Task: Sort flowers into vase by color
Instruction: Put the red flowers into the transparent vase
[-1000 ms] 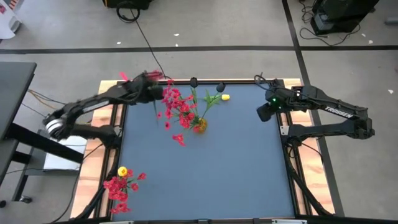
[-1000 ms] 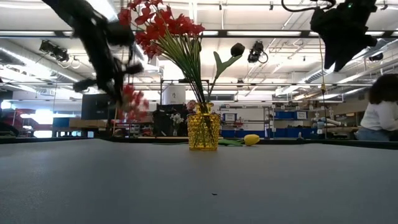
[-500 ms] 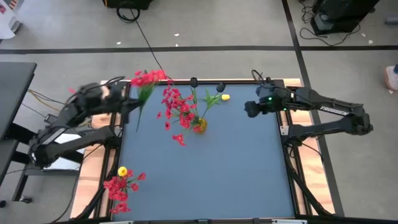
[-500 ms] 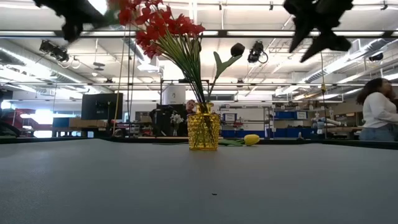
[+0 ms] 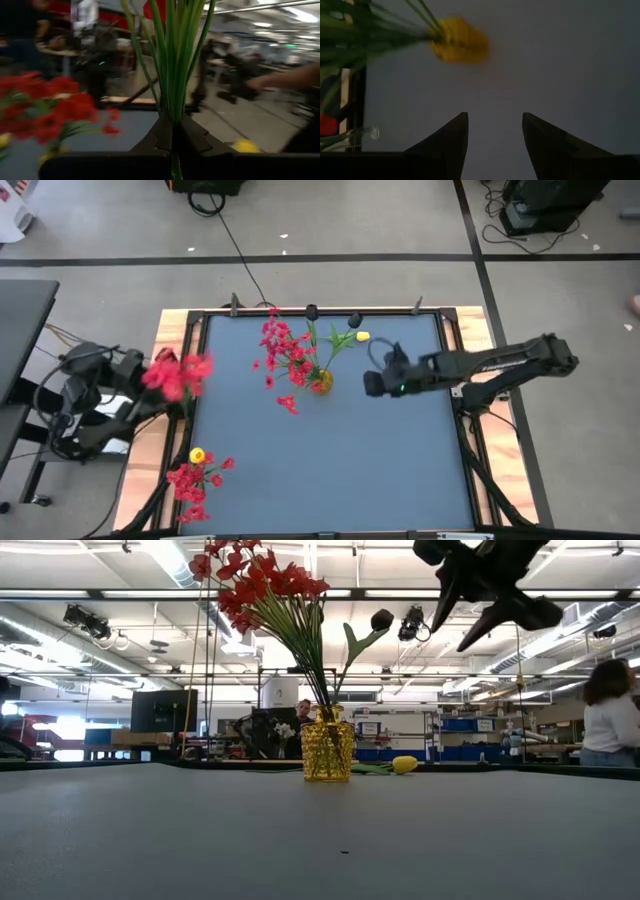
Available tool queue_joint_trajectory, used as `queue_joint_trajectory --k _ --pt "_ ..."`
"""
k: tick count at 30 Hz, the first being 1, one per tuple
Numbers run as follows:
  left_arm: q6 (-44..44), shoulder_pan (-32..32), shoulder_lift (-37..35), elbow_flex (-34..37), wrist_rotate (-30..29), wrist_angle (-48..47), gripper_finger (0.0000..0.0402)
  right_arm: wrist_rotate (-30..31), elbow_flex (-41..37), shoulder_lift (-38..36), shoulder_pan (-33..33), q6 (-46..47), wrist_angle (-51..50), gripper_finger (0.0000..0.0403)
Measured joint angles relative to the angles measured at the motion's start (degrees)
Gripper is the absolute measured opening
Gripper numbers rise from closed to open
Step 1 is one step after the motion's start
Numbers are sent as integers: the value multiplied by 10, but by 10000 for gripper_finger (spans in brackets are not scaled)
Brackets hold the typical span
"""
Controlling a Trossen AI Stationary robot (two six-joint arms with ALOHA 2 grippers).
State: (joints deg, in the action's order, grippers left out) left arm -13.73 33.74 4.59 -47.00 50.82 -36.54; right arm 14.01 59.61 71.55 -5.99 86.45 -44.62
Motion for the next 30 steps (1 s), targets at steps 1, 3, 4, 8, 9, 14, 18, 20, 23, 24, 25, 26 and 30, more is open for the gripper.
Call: queue_joint_trajectory --k 1,3,4,8,9,14,18,20,23,24,25,26,30 --pt "-5 0 -9 0 17 2 13 3 0 9 -16 25 0 195" --pt "-13 0 -25 0 47 15 13 9 0 24 -44 73 0 195" --pt "-18 0 -32 0 57 23 13 9 0 32 -57 97 0 195" --pt "-26 2 -45 0 95 50 13 9 0 53 -99 184 0 195" --pt "-31 4 -45 0 105 50 13 9 0 54 -107 203 0 195" --pt "-47 34 -44 8 114 111 13 14 0 56 -139 272 2 195" --pt "-76 43 -38 33 89 177 13 28 1 56 -150 300 12 195" --pt "-86 36 -26 44 85 187 13 35 1 55 -151 308 16 195" --pt "-87 18 7 48 84 198 13 44 1 55 -151 308 25 195" --pt "-88 9 22 48 84 208 13 46 1 55 -151 308 27 195" --pt "-90 -2 37 48 84 222 13 46 1 56 -151 307 29 195" --pt "-95 -14 51 48 84 237 13 46 1 55 -151 306 31 195" --pt "-102 -73 109 40 88 289 13 52 1 56 -155 306 41 195"
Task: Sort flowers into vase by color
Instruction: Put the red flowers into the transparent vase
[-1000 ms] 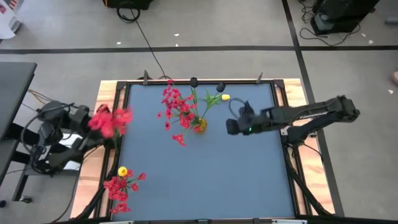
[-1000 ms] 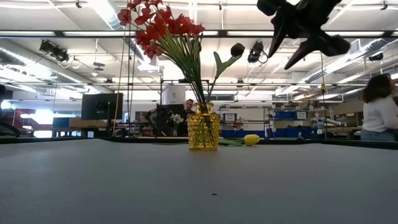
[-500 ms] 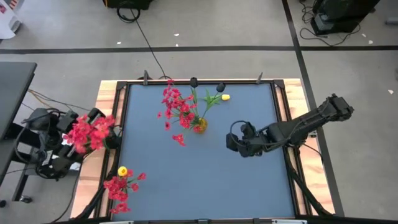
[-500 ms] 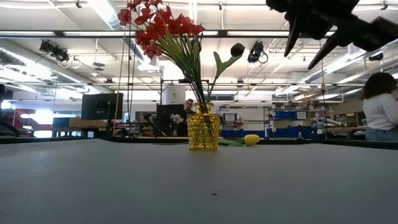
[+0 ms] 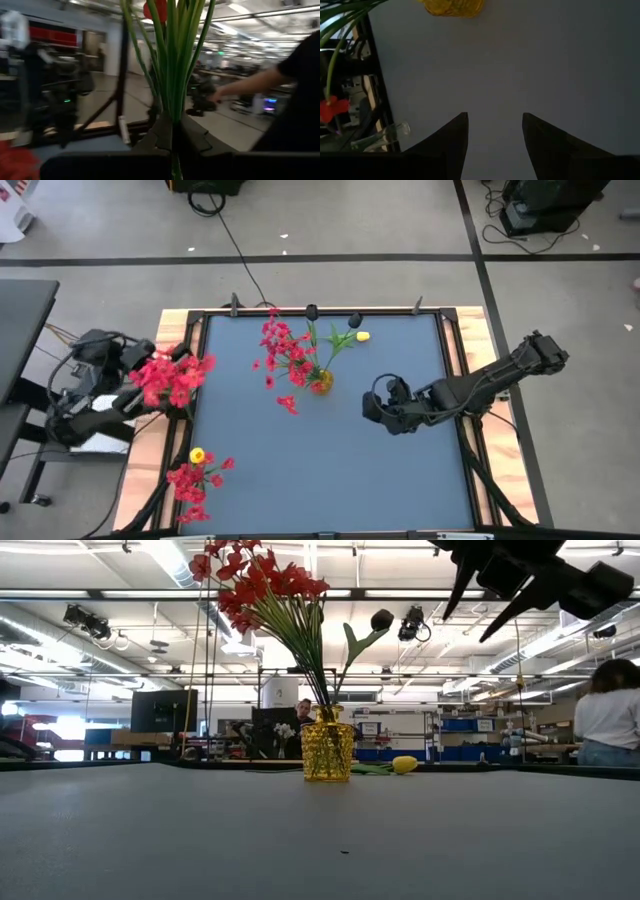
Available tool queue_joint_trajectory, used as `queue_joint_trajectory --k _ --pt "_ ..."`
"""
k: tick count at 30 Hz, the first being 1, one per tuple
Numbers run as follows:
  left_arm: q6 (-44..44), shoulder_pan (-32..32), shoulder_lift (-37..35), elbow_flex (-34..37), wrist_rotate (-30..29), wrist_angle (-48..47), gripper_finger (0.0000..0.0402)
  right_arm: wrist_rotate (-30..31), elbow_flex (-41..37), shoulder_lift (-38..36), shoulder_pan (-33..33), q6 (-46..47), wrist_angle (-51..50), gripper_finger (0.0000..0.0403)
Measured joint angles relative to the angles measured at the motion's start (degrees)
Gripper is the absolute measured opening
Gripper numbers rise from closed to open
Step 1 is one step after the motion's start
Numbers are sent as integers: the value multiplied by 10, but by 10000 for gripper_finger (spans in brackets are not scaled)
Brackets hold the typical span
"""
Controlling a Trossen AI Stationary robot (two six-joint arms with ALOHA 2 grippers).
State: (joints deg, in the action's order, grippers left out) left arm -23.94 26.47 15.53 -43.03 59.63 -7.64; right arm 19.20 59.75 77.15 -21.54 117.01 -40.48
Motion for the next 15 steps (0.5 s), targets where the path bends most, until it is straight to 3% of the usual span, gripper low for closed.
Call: queue_joint_trajectory --k 5,15 --pt "4 -66 46 -5 -8 63 13 7 0 1 -9 -2 -3 195" --pt "104 -245 161 -5 -173 115 13 -4 0 1 2 -29 -33 195"
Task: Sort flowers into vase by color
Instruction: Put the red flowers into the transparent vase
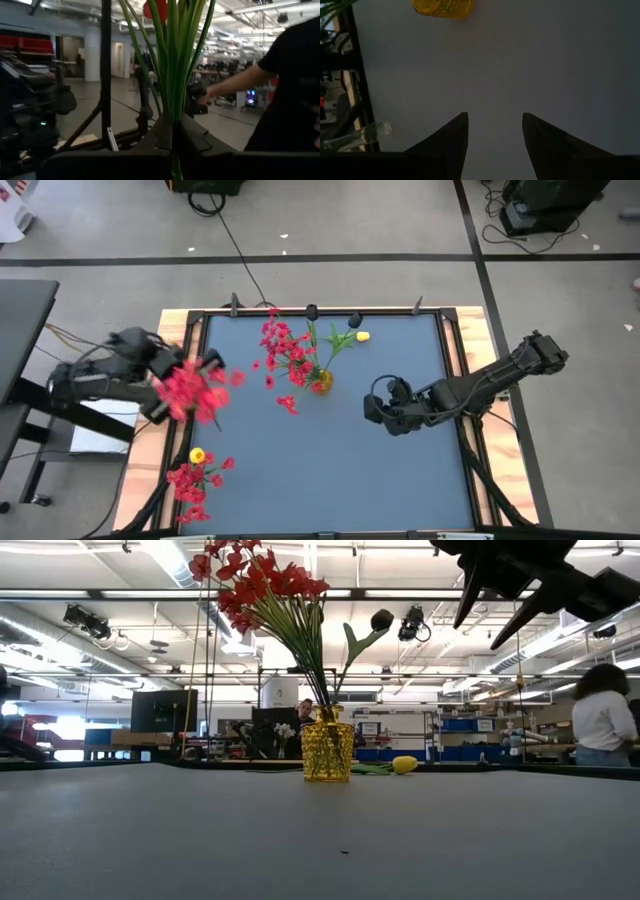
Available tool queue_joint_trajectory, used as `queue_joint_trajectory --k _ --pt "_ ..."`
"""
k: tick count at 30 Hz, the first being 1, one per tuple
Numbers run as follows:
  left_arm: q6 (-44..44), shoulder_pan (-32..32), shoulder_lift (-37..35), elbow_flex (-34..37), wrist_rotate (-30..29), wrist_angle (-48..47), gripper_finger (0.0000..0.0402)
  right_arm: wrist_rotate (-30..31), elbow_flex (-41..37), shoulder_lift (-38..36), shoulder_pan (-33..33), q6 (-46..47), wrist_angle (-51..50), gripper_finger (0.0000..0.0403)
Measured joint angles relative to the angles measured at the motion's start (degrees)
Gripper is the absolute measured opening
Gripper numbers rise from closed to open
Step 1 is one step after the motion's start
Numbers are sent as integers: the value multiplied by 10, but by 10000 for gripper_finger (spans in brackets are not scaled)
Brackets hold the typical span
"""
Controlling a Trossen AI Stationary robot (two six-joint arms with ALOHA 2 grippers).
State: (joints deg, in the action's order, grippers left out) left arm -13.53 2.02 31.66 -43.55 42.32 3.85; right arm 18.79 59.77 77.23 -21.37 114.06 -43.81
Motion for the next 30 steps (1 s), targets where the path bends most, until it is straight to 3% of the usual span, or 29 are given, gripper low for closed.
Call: queue_joint_trajectory --k 4,7,17,23,27,30 --pt "55 -90 46 1 -64 25 13 -14 0 0 5 -20 0 195" --pt "85 -128 39 0 -101 8 13 -15 0 0 5 -32 0 195" --pt "85 -187 -135 2 -189 -204 4 -20 0 0 5 -50 0 195" --pt "25 -202 -233 106 -191 -155 3 -19 0 0 10 -12 0 195" --pt "-36 -212 -249 169 -164 -39 3 -21 0 0 10 6 0 195" --pt "-48 -226 -251 171 -136 -34 3 -32 0 0 10 30 -1 195"
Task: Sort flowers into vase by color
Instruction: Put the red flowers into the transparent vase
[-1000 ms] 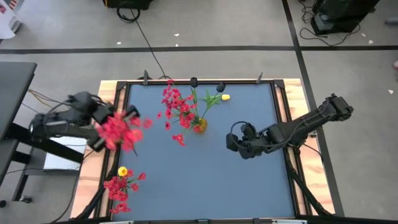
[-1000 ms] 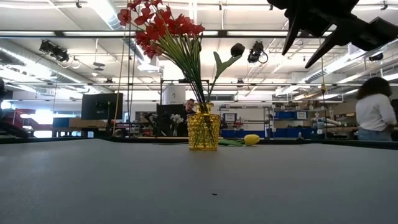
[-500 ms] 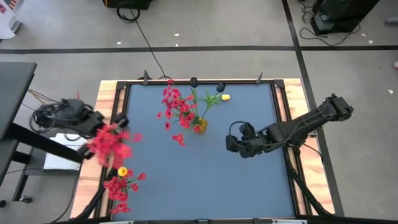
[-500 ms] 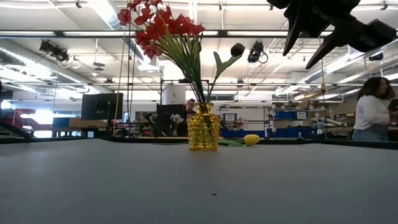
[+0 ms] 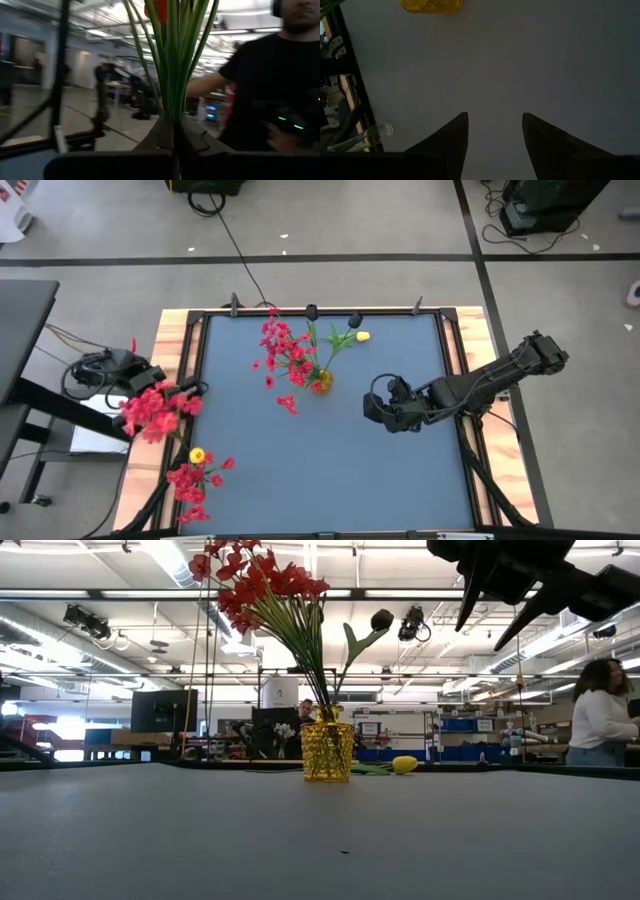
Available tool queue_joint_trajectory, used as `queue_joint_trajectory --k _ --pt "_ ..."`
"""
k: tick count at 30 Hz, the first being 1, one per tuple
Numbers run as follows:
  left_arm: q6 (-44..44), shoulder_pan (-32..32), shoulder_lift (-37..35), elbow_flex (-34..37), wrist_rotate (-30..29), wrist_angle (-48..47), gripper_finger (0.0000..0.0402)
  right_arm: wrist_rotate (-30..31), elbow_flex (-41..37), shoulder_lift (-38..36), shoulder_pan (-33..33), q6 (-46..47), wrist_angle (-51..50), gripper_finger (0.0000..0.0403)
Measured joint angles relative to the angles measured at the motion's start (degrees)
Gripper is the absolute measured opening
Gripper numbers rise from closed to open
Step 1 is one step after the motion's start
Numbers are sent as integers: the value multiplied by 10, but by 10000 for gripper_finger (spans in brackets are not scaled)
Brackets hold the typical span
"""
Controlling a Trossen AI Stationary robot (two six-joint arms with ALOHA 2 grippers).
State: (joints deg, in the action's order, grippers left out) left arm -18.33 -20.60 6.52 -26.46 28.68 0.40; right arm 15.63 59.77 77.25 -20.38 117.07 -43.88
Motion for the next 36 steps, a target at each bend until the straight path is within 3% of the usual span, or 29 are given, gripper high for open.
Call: queue_joint_trajectory --k 7,11,19,31,36 --pt "36 -41 -3 2 22 -10 3 -13 0 0 0 27 -6 195" --pt "42 -58 -3 40 20 13 3 -34 0 0 4 29 -19 195" --pt "8 -101 -2 120 -2 151 3 -66 0 0 11 29 -35 195" --pt "43 -148 -2 166 -5 145 12 -95 0 0 11 18 -37 195" --pt "45 -149 -2 166 -5 131 43 -110 0 0 11 15 -42 195"
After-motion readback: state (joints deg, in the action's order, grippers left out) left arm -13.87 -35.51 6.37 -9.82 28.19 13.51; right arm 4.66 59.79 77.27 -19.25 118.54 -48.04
